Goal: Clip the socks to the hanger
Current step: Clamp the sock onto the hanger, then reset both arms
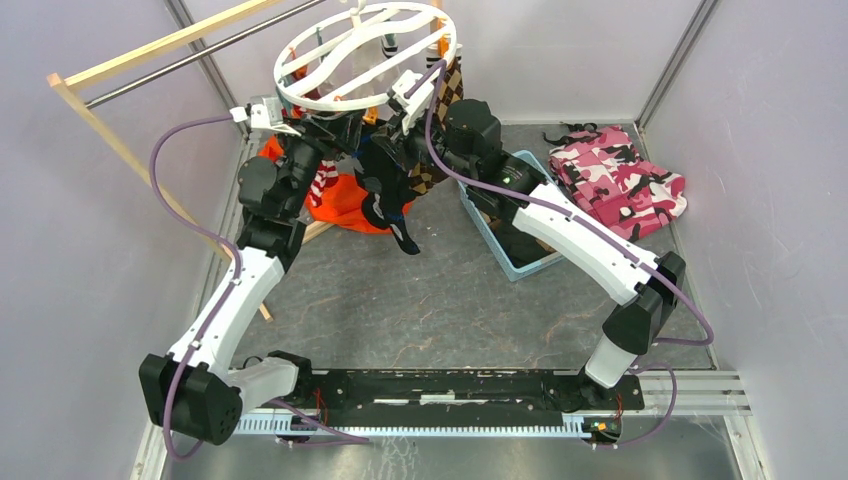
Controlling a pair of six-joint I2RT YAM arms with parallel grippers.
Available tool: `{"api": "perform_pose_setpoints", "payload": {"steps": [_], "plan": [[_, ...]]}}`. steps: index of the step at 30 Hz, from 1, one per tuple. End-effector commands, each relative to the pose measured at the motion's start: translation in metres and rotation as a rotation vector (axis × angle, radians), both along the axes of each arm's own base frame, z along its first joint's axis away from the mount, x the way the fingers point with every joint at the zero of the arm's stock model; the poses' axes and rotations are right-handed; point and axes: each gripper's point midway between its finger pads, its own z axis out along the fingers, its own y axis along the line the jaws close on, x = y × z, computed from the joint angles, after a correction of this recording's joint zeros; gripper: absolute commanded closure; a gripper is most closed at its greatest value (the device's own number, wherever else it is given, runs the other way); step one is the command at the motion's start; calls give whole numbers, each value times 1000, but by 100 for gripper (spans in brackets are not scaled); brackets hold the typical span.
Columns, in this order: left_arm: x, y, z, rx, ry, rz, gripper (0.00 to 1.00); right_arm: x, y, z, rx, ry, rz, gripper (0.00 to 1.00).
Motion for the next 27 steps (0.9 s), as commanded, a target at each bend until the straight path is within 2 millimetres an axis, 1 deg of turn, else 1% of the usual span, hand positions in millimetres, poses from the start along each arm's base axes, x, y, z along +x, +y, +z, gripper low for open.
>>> {"api": "perform_pose_setpoints", "payload": {"steps": [1,4,6,9,12,15,17,18,22,25,26,27], "plan": [[-19,7,21,-41,-25,6,23,-6,-8,29,64,-50,-7,79],[-26,10,17,-34,-5,15,18,-9,-9,25,49,-53,13,68],[-32,12,15,-24,10,18,17,-13,-11,20,28,-57,46,57],[-43,14,10,12,44,14,14,-23,-15,12,-11,-66,140,44],[-56,14,1,63,79,0,10,-40,-24,0,-68,-96,284,29],[-71,12,-13,123,132,-34,7,-54,-41,-16,-150,-133,368,17],[-82,10,-23,158,172,-61,6,-61,-55,-28,-195,-146,400,10],[-87,9,-29,172,192,-73,6,-65,-61,-35,-218,-147,425,9],[-114,6,-44,222,241,-136,3,-65,-98,-59,-266,-108,433,3],[-133,9,-55,247,277,-154,0,-58,-136,-75,-285,-77,351,2],[-139,11,-61,259,291,-154,0,-51,-152,-82,-294,-60,304,2],[-144,14,-69,275,308,-147,0,-47,-167,-83,-302,-64,255,2]]}}
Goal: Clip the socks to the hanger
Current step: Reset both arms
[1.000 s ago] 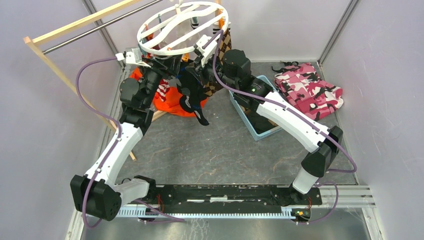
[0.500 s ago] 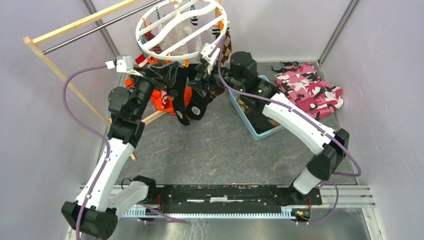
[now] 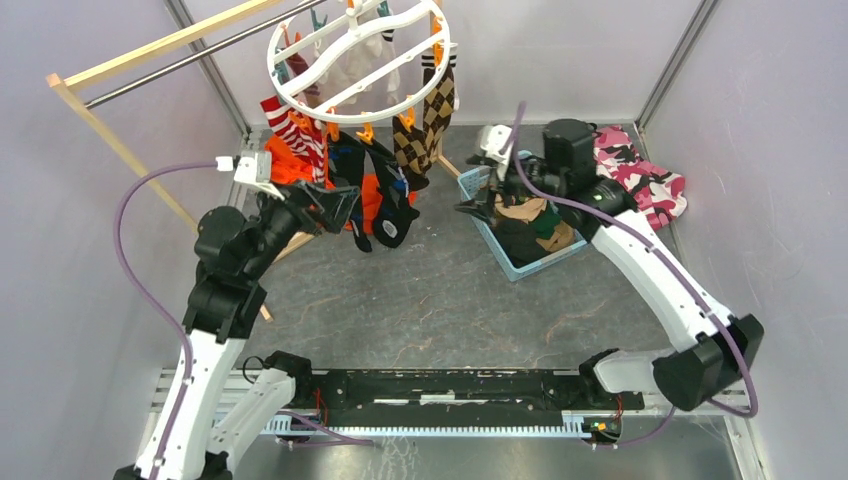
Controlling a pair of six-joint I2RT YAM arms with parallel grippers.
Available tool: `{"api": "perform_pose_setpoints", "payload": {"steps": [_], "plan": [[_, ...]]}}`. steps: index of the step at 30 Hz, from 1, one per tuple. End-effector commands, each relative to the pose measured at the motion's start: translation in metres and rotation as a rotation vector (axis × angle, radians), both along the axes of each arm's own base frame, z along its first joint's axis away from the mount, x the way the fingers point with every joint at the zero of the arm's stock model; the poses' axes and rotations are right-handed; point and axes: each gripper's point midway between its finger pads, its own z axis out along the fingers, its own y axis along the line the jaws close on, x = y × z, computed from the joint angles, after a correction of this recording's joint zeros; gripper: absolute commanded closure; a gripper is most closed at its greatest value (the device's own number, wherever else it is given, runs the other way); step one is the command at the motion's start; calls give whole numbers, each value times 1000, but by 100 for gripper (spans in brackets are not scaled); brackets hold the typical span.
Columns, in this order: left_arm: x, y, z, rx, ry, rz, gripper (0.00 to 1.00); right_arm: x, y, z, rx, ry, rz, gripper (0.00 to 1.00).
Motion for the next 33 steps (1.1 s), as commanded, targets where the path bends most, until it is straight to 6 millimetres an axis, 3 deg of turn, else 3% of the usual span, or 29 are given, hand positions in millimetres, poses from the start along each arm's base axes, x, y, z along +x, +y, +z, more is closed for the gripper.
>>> {"api": "perform_pose_setpoints", "payload": {"steps": [1,5,7,10,12,17,22,24,28,33], "plan": [[-32,8,-29,114,59,-23,0,7,-62,-9,-34,-35,-132,2],[-36,27,-55,175,125,62,0,50,-148,-6,-21,-7,-577,2],[-31,35,-59,192,149,115,0,61,-184,1,33,15,-762,2],[-16,50,-71,238,243,213,0,66,-221,14,116,18,-940,2],[-5,67,-72,275,286,315,0,65,-233,20,140,13,-994,2],[16,95,-38,250,249,438,0,61,-247,35,139,-32,-1028,2],[47,119,-60,66,277,409,0,65,-262,42,227,-10,-1146,2],[48,127,-58,-22,250,397,0,67,-274,47,266,-3,-1225,2],[45,137,-53,-24,229,452,0,71,-292,53,297,-7,-1340,2],[40,139,-31,15,208,463,0,79,-292,61,341,11,-1355,2]]}}
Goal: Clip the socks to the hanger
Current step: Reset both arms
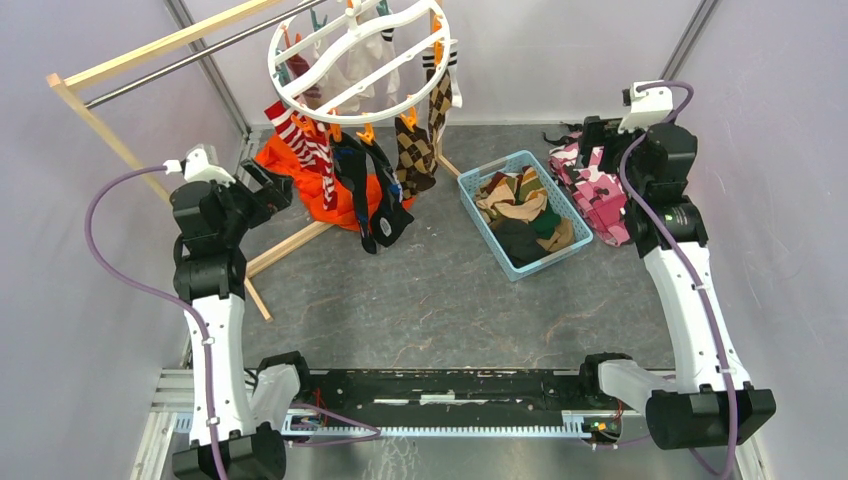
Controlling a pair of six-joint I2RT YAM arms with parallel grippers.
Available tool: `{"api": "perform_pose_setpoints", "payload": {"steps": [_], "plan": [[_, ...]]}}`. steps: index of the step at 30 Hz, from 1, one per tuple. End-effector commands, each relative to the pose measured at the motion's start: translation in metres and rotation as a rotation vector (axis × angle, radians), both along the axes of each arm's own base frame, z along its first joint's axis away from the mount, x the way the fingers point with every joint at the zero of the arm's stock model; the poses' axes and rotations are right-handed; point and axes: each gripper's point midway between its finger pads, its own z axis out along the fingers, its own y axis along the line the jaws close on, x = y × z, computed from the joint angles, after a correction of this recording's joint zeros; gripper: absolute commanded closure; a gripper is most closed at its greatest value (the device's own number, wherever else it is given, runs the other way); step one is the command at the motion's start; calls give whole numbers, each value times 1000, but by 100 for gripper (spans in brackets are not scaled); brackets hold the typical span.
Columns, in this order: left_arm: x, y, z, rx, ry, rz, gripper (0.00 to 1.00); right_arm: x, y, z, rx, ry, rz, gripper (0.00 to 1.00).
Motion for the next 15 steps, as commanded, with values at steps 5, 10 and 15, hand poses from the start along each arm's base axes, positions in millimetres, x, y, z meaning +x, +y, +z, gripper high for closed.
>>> {"api": "perform_pose_setpoints", "payload": {"steps": [5,10,15], "plan": [[-13,-6,80,58,-171,-26,0,14,-9,48,45,-113,-64,2],[-19,-4,94,84,-199,-14,0,18,-6,53,-6,-129,-33,2],[-18,-4,100,92,-211,-16,0,18,-4,54,-14,-137,-20,2]]}}
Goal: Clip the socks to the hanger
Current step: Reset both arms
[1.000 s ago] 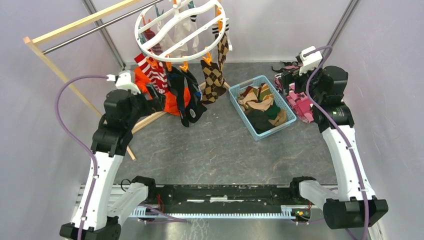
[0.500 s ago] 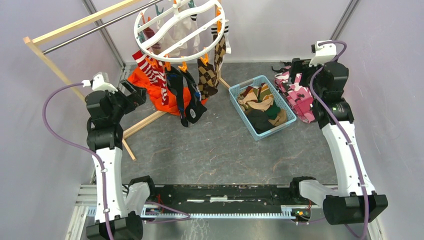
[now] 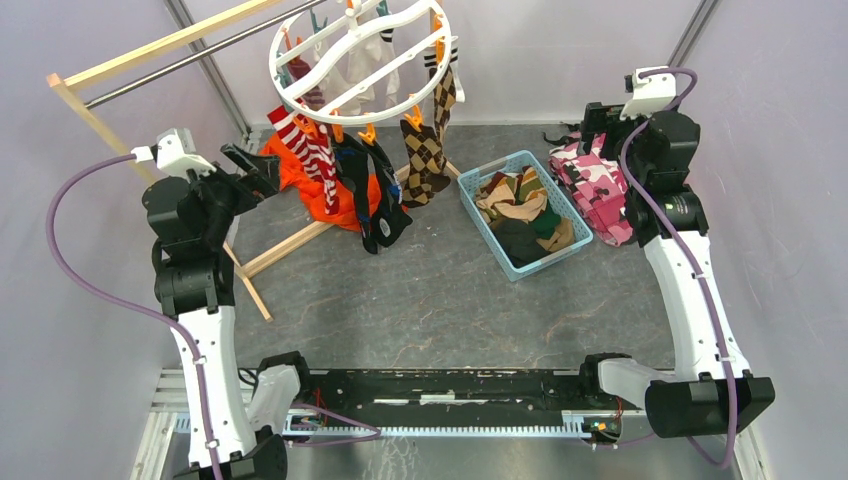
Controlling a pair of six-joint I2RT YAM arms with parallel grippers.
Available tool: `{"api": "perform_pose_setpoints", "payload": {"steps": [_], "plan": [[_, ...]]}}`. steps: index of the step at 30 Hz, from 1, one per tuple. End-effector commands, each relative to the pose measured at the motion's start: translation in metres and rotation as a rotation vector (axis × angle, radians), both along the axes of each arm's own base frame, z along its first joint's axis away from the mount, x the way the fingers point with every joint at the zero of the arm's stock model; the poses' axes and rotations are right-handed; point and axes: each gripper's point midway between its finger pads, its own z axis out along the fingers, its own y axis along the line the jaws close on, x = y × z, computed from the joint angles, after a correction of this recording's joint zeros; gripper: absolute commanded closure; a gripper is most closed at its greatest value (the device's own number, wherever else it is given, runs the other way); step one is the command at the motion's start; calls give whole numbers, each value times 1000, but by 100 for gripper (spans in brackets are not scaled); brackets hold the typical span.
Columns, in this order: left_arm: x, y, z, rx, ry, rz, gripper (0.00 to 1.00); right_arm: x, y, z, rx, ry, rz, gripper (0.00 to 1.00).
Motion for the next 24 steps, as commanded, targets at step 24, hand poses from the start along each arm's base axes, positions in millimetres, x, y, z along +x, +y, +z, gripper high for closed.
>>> {"api": "perform_pose_setpoints", "payload": {"steps": [24], "plan": [[-11,-3,2,67,-22,-26,0,2,2,17,2,-66,18,2]]}}
